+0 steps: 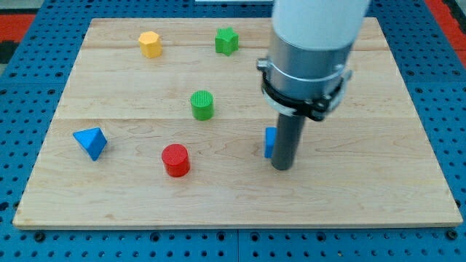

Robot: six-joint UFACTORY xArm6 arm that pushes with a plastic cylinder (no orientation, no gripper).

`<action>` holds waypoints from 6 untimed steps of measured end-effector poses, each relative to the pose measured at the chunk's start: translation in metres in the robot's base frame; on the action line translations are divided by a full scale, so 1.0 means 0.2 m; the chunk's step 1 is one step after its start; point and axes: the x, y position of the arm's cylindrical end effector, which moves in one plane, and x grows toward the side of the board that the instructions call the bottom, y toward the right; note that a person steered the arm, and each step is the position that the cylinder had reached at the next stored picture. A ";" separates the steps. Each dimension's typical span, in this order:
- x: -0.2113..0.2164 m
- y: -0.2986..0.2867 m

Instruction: Move the blue cube to the bottom left of the red star

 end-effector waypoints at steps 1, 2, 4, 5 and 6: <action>-0.11 -0.02; -0.26 -0.02; -0.52 0.04; -0.67 0.04; -0.80 0.11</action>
